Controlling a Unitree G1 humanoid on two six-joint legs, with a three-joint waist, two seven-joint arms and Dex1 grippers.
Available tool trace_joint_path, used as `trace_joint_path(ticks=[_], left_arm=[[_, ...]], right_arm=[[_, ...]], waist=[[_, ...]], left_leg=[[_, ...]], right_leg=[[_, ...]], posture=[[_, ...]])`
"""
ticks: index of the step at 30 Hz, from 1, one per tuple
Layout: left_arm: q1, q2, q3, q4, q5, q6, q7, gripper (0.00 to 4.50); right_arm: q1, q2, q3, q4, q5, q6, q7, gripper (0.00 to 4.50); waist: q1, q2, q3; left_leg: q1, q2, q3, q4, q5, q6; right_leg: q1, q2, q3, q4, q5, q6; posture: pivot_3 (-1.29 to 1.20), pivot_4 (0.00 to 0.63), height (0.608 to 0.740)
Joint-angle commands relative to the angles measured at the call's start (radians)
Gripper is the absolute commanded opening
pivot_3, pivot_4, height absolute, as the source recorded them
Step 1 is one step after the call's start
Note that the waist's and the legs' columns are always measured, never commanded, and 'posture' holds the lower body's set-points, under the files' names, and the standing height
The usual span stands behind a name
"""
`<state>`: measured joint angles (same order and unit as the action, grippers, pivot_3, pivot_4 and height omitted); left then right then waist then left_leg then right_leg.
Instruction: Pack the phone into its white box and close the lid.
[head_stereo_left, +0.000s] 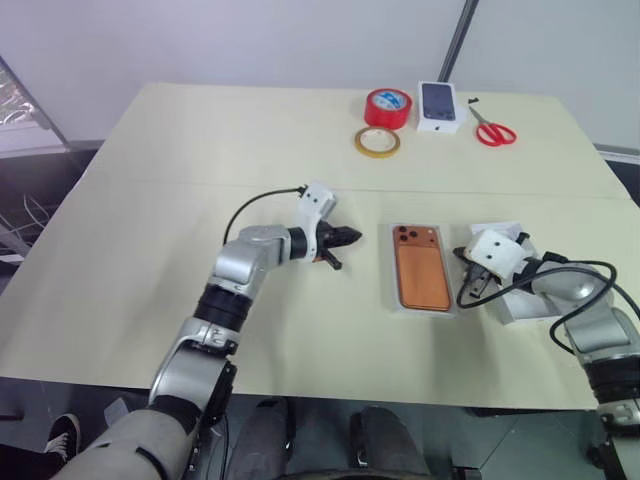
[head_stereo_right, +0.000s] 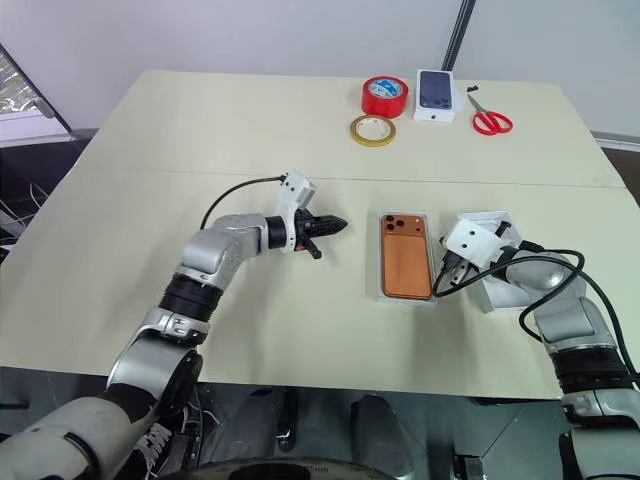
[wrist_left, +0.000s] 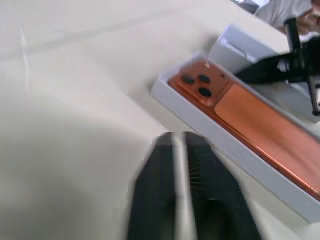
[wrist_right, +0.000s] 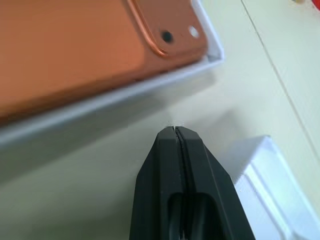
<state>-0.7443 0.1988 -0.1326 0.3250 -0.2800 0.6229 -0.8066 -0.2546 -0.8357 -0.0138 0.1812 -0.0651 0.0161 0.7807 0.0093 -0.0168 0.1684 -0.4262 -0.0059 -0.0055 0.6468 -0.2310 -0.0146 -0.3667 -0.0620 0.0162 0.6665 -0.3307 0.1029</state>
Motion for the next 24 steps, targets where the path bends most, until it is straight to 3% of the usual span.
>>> trace_joint_path(ticks=[1, 5, 8, 13, 19, 24], left_arm=[[0.02, 0.055, 0.034, -0.085, -0.042, 0.003, -0.056, 2.41], [0.058, 0.138, 0.072, -0.186, -0.11, 0.02, -0.135, 4.49], [0.087, 0.197, 0.106, -0.239, -0.142, -0.001, -0.179, 4.5], [0.16, 0.272, 0.1, -0.308, -0.125, -0.137, -0.25, 4.5], [0.272, 0.323, 0.099, -0.328, -0.066, -0.447, -0.325, 4.5], [0.294, 0.331, 0.1, -0.301, -0.099, -0.529, -0.394, 4.5]], right_arm=[[0.016, -0.048, -0.065, -0.017, 0.006, -0.017, -0.016, 0.87], [0.048, -0.029, -0.166, -0.143, 0.223, 0.182, 0.082, 2.97], [0.065, -0.057, -0.209, -0.211, 0.211, 0.203, 0.05, 4.47], [0.101, -0.063, -0.24, -0.303, 0.186, 0.342, -0.024, 4.47], [0.153, -0.032, -0.312, -0.508, 0.378, 0.875, -0.066, 4.47], [0.082, -0.029, -0.324, -0.565, 0.481, 1.174, -0.091, 4.47]], waist=[[0.0, 0.0, 0.0], [0.0, 0.0, 0.0], [0.0, 0.0, 0.0], [0.0, 0.001, 0.0], [0.003, 0.001, 0.0], [0.002, 0.002, 0.0]], left_leg=[[0.0, 0.0, 0.0, 0.0, 0.0, 0.0], [0.0, 0.001, 0.0, 0.0, 0.0, 0.0], [0.0, 0.001, 0.0, 0.0, 0.0, 0.0], [0.0, 0.001, 0.0, 0.0, 0.0, 0.0], [0.0, 0.001, 0.0, -0.001, -0.001, 0.001], [0.0, 0.001, 0.0, -0.001, -0.002, 0.003]], right_leg=[[0.0, 0.0, 0.0, 0.0, 0.0, 0.0], [0.0, 0.0, 0.0, 0.0, 0.0, 0.0], [0.001, -0.001, 0.0, 0.0, 0.0, 0.0], [0.001, -0.001, 0.0, 0.0, 0.0, 0.0], [0.0, -0.003, 0.0, -0.001, 0.0, -0.001], [0.0, -0.004, 0.0, -0.001, 0.0, -0.001]], posture=[[0.0, 0.15, 0.74], [0.0, 0.15, 0.74], [0.0, 0.15, 0.74], [0.0, 0.15, 0.74], [0.0, 0.15, 0.74], [0.0, 0.15, 0.74]])
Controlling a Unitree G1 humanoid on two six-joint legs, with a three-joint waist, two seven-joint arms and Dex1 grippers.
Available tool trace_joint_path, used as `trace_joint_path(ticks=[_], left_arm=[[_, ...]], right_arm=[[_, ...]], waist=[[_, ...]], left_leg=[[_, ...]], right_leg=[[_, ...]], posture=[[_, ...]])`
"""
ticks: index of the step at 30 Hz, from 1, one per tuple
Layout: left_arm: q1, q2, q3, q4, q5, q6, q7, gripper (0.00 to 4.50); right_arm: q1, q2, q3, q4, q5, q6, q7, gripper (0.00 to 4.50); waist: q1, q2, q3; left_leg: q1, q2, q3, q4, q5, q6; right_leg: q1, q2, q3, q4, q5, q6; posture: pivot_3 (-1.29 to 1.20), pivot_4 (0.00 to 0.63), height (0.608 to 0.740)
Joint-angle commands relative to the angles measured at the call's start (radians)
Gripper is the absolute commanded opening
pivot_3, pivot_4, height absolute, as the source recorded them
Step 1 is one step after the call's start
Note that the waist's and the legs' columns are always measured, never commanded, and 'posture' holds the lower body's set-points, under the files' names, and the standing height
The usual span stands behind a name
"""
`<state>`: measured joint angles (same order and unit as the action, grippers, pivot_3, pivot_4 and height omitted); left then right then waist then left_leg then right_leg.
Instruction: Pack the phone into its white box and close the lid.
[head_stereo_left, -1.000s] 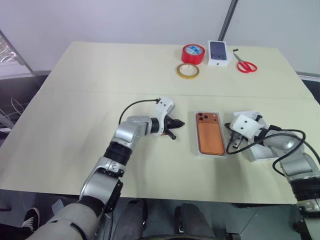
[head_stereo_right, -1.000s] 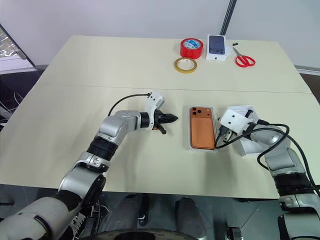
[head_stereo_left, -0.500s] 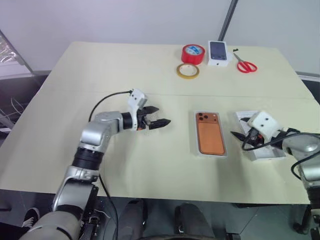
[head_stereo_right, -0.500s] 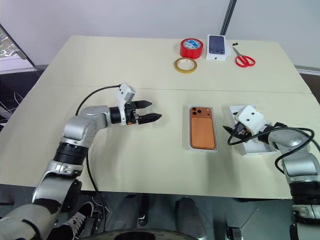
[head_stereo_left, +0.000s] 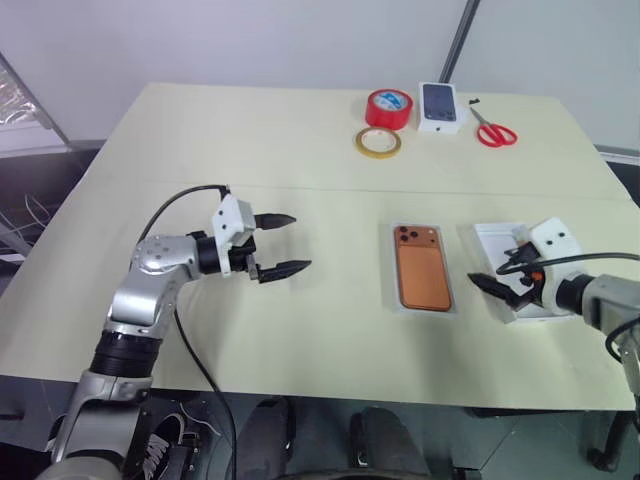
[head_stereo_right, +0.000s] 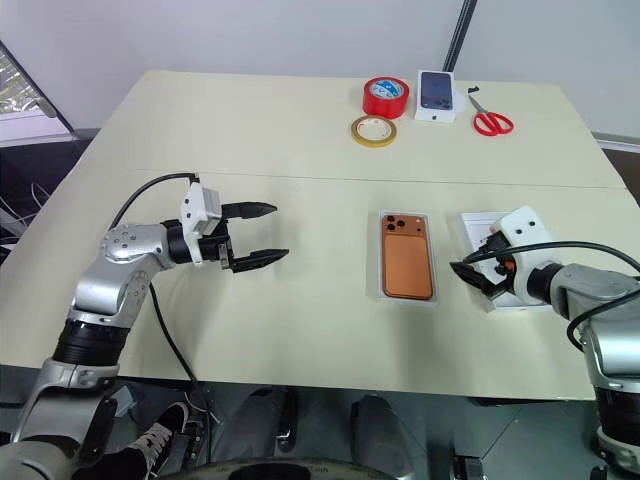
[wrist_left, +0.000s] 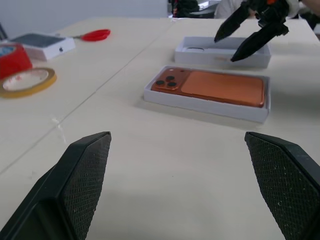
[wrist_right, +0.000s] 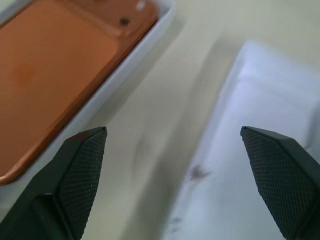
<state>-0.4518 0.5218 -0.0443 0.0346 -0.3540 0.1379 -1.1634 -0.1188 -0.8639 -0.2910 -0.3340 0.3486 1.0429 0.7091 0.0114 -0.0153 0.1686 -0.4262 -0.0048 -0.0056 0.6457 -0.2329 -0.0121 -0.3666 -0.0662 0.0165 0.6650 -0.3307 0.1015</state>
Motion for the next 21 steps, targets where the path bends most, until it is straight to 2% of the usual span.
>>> trace_joint_path(ticks=[1, 5, 13, 15, 17, 21], left_arm=[[0.002, 0.01, 0.01, -0.011, -0.028, -0.042, -0.043, 4.5], [0.027, 0.015, 0.0, -0.025, -0.024, -0.079, -0.071, 4.5], [0.055, -0.006, -0.008, -0.052, -0.02, -0.085, -0.042, 4.5], [0.063, -0.014, -0.013, -0.065, -0.018, -0.082, -0.029, 4.5], [0.07, -0.021, -0.014, -0.074, -0.017, -0.076, -0.012, 4.5], [0.079, -0.027, -0.011, -0.085, -0.016, -0.065, 0.02, 4.5]], right_arm=[[-0.069, 0.004, -0.052, -0.052, 0.082, 0.181, -0.027, 4.47], [-0.093, -0.044, 0.008, -0.009, 0.066, 0.212, -0.041, 4.47], [-0.146, -0.062, 0.053, 0.047, 0.09, 0.294, -0.042, 4.47], [-0.139, -0.08, 0.075, 0.046, 0.084, 0.282, -0.033, 3.95], [-0.131, -0.081, 0.087, 0.061, 0.078, 0.275, -0.038, 3.15], [-0.117, -0.067, 0.112, 0.115, 0.037, 0.225, -0.074, 1.05]], waist=[[-0.001, 0.0, 0.0], [-0.002, 0.0, 0.0], [-0.002, 0.0, 0.0], [-0.001, 0.0, 0.0], [-0.002, 0.0, 0.0], [-0.002, 0.0, 0.0]], left_leg=[[0.0, 0.0, 0.0, 0.0, 0.0, 0.0], [-0.001, 0.0, 0.0, -0.001, 0.0, 0.0], [-0.001, 0.0, 0.001, -0.001, 0.0, 0.001], [-0.001, 0.0, 0.001, 0.0, 0.0, 0.001], [-0.001, 0.0, 0.001, -0.001, -0.001, 0.001], [-0.001, 0.0, 0.001, 0.0, -0.001, 0.001]], right_leg=[[0.0, 0.0, 0.0, 0.0, 0.0, 0.0], [-0.002, 0.0, 0.0, 0.0, 0.0, 0.0], [-0.002, 0.0, 0.0, 0.0, 0.0, 0.0], [-0.002, 0.0, 0.0, 0.0, 0.0, 0.0], [-0.002, 0.0, 0.0, 0.0, 0.0, 0.0], [-0.001, 0.0, 0.0, 0.0, 0.0, 0.0]], posture=[[0.0, 0.15, 0.74], [0.0, 0.15, 0.74], [0.0, 0.15, 0.74], [0.0, 0.15, 0.74], [0.0, 0.15, 0.74], [0.0, 0.15, 0.74]])
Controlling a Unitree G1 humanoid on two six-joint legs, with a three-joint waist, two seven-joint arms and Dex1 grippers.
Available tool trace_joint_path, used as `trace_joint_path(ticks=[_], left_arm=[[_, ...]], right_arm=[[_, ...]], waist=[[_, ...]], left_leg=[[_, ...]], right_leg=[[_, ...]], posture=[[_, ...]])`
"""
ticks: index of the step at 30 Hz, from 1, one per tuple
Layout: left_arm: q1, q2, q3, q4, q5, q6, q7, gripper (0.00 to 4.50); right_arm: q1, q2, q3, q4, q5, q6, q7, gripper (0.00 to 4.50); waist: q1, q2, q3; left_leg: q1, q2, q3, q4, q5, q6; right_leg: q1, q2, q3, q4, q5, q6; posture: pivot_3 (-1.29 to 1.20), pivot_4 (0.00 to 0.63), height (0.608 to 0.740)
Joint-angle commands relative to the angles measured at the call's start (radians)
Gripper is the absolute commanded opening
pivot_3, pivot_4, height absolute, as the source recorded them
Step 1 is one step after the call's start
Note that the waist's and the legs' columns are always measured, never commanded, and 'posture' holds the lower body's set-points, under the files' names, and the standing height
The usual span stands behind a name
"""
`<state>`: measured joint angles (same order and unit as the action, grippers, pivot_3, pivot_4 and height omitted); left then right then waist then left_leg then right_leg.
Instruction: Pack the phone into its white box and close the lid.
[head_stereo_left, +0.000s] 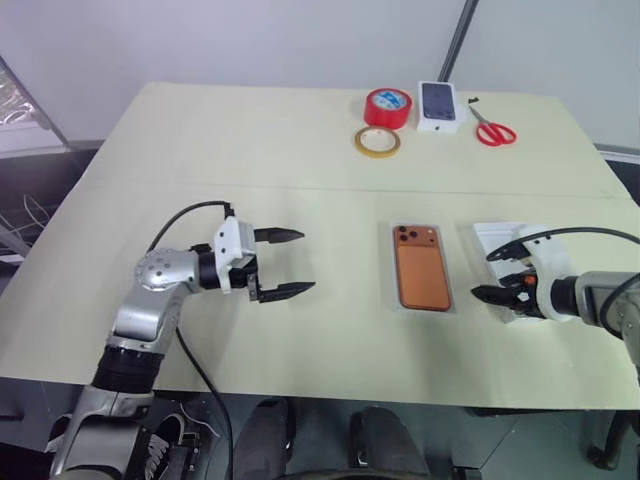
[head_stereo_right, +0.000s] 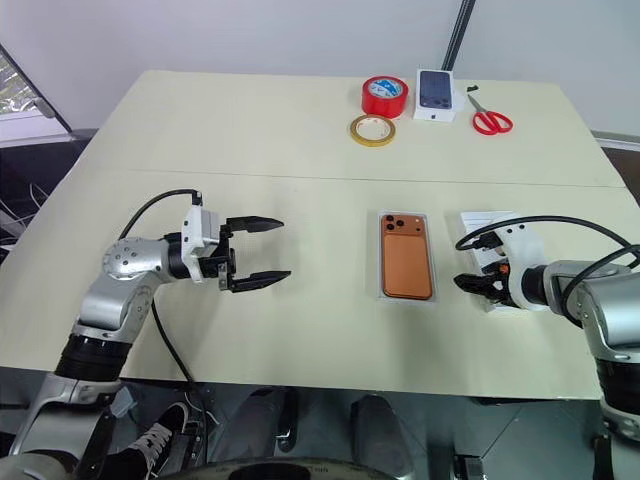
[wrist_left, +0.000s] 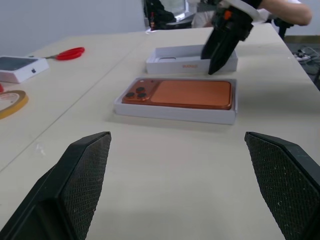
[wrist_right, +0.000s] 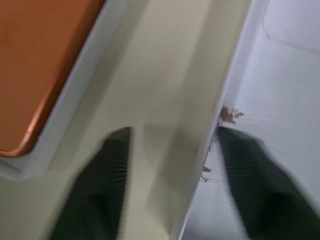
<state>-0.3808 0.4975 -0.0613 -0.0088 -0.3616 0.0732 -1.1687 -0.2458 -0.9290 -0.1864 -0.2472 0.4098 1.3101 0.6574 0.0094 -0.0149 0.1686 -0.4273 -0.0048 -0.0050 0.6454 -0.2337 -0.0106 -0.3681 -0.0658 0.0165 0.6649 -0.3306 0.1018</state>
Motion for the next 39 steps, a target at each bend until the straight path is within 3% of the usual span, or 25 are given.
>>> trace_joint_path(ticks=[1, 2, 11, 19, 24, 26, 28, 30, 34, 38, 39], left_arm=[[0.009, -0.003, 0.006, -0.045, -0.007, 0.002, 0.033, 4.5], [0.011, -0.001, 0.004, -0.048, -0.005, 0.002, 0.038, 4.5], [0.001, 0.008, 0.01, -0.031, -0.002, 0.01, 0.072, 4.5], [-0.028, -0.002, 0.005, 0.009, 0.006, 0.003, 0.091, 4.5], [-0.047, -0.025, 0.005, 0.021, -0.001, 0.019, 0.115, 4.5], [-0.048, -0.041, 0.004, 0.012, -0.007, 0.031, 0.13, 4.5], [-0.048, -0.05, 0.005, 0.009, -0.009, 0.036, 0.142, 4.5], [-0.054, -0.064, 0.008, 0.009, -0.011, 0.051, 0.162, 4.5], [-0.051, -0.089, 0.001, -0.02, -0.025, 0.083, 0.182, 4.5], [-0.04, -0.111, -0.007, -0.043, -0.036, 0.11, 0.198, 4.5], [-0.035, -0.116, -0.013, -0.051, -0.058, 0.139, 0.185, 4.26]], right_arm=[[0.014, 0.001, 0.011, 0.044, -0.034, -0.058, -0.031, 0.58], [0.016, 0.003, 0.013, 0.053, -0.039, -0.068, -0.035, 0.04], [-0.069, 0.127, -0.105, 0.085, 0.012, 0.03, -0.104, 0.04], [-0.36, 0.36, -0.404, 0.147, 0.099, 0.192, -0.204, 0.04], [-0.492, 0.571, -0.591, 0.073, 0.261, 0.304, -0.22, 0.04], [-0.48, 0.666, -0.63, 0.032, 0.412, 0.304, -0.263, 0.04], [-0.453, 0.774, -0.658, -0.003, 0.662, 0.304, -0.364, 0.04], [-0.363, 0.853, -0.627, -0.039, 0.928, 0.304, -0.497, 0.04], [-0.053, 0.736, -0.292, -0.125, 1.489, 0.006, -0.844, 0.04], [0.086, 0.625, -0.144, -0.189, 1.562, -0.171, -0.891, 0.04], [0.106, 0.607, -0.119, -0.187, 1.562, -0.202, -0.899, 0.01]], waist=[[0.0, 0.0, 0.0], [-0.001, 0.0, 0.0], [-0.014, -0.002, -0.002], [-0.026, 0.001, 0.0], [-0.021, 0.002, 0.0], [-0.019, 0.001, 0.0], [-0.023, 0.002, 0.0], [-0.023, 0.002, 0.001], [-0.021, 0.002, 0.001], [-0.034, 0.001, 0.001], [-0.035, 0.001, 0.001]], left_leg=[[0.0, 0.0, 0.0, 0.0, 0.0, 0.0], [0.0, 0.0, 0.0, 0.0, 0.0, 0.0], [0.002, 0.0, 0.0, 0.001, 0.0, 0.0], [0.001, 0.001, 0.0, -0.001, 0.0, 0.0], [0.0, 0.001, 0.0, -0.002, 0.0, 0.0], [0.0, 0.001, 0.0, -0.002, 0.0, 0.0], [0.0, 0.0, 0.0, -0.002, 0.0, 0.0], [0.0, 0.0, 0.001, -0.002, 0.0, 0.0], [-0.002, 0.0, 0.0, -0.002, 0.0, 0.001], [-0.002, -0.001, 0.002, 0.002, -0.001, 0.003], [-0.001, 0.0, 0.002, 0.002, -0.001, 0.003]], right_leg=[[0.0, 0.0, 0.0, 0.0, 0.0, 0.0], [0.001, 0.0, 0.0, 0.0, 0.0, 0.0], [0.003, 0.001, 0.0, 0.0, 0.0, 0.0], [-0.001, 0.002, 0.001, 0.001, 0.0, 0.0], [-0.002, 0.003, 0.001, 0.001, 0.0, 0.0], [-0.002, 0.002, 0.0, 0.001, 0.0, 0.0], [-0.001, 0.002, 0.0, 0.002, 0.0, 0.0], [-0.002, 0.002, 0.001, 0.002, 0.0, 0.0], [-0.002, 0.001, 0.0, 0.001, 0.0, 0.001], [-0.002, 0.001, 0.002, 0.001, 0.0, 0.001], [-0.001, 0.002, 0.002, 0.002, 0.0, 0.001]], posture=[[0.0, 0.15, 0.74], [0.0, 0.15, 0.74], [0.0, 0.15, 0.74], [0.0, 0.15, 0.74], [0.0, 0.15, 0.74], [0.0, 0.15, 0.74], [0.0, 0.15, 0.74], [0.0, 0.15, 0.74], [0.0, 0.15, 0.74], [0.0, 0.15, 0.74], [0.0, 0.15, 0.74]])
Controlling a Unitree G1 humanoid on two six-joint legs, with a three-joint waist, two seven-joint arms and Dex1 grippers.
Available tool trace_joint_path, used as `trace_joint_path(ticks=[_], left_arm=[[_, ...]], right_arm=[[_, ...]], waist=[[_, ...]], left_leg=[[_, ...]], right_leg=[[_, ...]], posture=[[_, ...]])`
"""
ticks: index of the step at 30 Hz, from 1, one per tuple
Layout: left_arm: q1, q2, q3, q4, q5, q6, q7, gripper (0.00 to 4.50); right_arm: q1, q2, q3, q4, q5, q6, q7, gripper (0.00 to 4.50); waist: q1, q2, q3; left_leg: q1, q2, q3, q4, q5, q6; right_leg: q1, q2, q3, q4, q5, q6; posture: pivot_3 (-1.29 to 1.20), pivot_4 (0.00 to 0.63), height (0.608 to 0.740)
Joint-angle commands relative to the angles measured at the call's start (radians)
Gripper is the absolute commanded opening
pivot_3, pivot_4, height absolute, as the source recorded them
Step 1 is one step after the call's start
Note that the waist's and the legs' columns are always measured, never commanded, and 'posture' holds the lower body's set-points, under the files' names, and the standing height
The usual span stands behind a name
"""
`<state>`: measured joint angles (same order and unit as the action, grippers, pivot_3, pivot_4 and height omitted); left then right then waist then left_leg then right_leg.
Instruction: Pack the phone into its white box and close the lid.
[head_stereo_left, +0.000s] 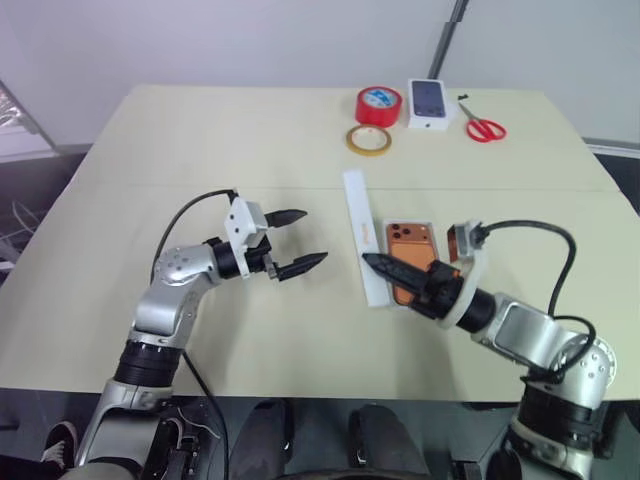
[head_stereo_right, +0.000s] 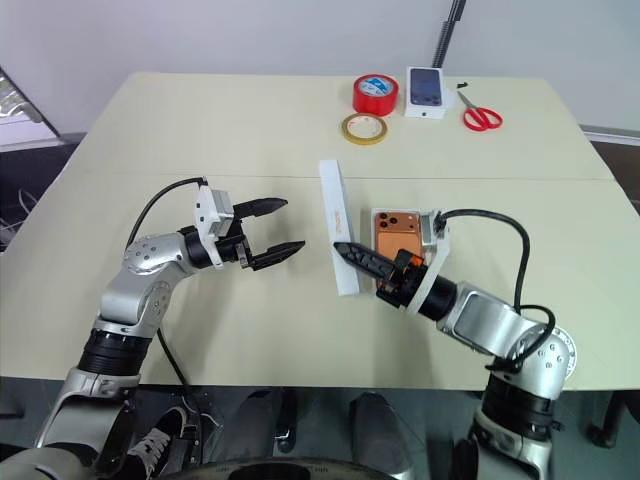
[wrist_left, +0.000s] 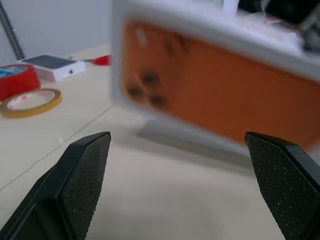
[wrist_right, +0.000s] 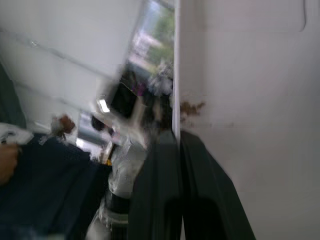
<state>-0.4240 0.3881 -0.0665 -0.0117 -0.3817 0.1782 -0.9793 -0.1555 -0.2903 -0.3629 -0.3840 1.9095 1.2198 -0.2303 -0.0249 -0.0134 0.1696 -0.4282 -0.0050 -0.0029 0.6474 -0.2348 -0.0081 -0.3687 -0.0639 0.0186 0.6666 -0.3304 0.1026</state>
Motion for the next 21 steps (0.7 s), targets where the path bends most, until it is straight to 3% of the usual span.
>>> trace_joint_path(ticks=[1, 2, 5, 9, 16, 21], left_arm=[[0.015, -0.019, -0.015, -0.053, -0.034, 0.035, 0.004, 3.99], [0.02, -0.031, -0.024, -0.055, -0.03, 0.036, 0.011, 3.73], [0.035, -0.053, -0.061, -0.051, 0.0, 0.015, 0.014, 2.35], [0.025, -0.11, -0.09, -0.008, 0.01, 0.018, 0.046, 0.17], [-0.035, -0.188, -0.121, 0.117, 0.096, -0.059, 0.111, 0.03], [-0.078, -0.248, -0.156, 0.243, 0.148, -0.137, 0.109, 0.03]], right_arm=[[0.017, -0.045, 0.072, -0.032, 0.063, -0.137, -0.013, 0.0], [0.013, -0.054, 0.084, -0.016, 0.063, -0.161, -0.016, 0.0], [-0.009, -0.074, 0.107, 0.035, 0.063, -0.206, -0.024, 0.0], [-0.009, -0.087, 0.131, 0.086, 0.063, -0.23, -0.027, 0.0], [-0.031, -0.119, 0.119, 0.177, 0.063, -0.278, -0.075, 0.0], [-0.01, -0.207, 0.118, 0.227, 0.059, -0.268, -0.02, 0.0]], waist=[[-0.001, 0.0, 0.0], [0.0, 0.0, 0.0], [0.006, 0.0, 0.0], [0.014, 0.0, 0.0], [0.013, 0.0, 0.0], [0.015, 0.0, 0.0]], left_leg=[[0.001, 0.001, 0.0, 0.0, 0.0, 0.0], [0.001, 0.001, -0.001, -0.001, 0.0, 0.0], [0.001, 0.002, -0.001, -0.002, 0.0, 0.0], [0.0, 0.001, -0.001, -0.001, 0.0, 0.0], [0.0, 0.001, -0.001, -0.001, 0.0, 0.0], [0.001, 0.001, -0.001, 0.0, 0.0, 0.0]], right_leg=[[0.0, 0.001, 0.0, 0.0, 0.0, 0.0], [0.0, 0.002, 0.0, 0.0, 0.0, 0.0], [0.0, 0.003, 0.0, 0.0, 0.0, 0.0], [0.001, 0.002, -0.001, 0.0, 0.0, 0.0], [0.001, 0.002, 0.0, 0.0, 0.0, 0.0], [0.002, 0.002, -0.001, -0.001, 0.0, 0.0]], posture=[[0.0, 0.15, 0.74], [0.0, 0.15, 0.74], [0.0, 0.15, 0.74], [0.0, 0.15, 0.74], [0.0, 0.15, 0.74], [0.0, 0.15, 0.74]])
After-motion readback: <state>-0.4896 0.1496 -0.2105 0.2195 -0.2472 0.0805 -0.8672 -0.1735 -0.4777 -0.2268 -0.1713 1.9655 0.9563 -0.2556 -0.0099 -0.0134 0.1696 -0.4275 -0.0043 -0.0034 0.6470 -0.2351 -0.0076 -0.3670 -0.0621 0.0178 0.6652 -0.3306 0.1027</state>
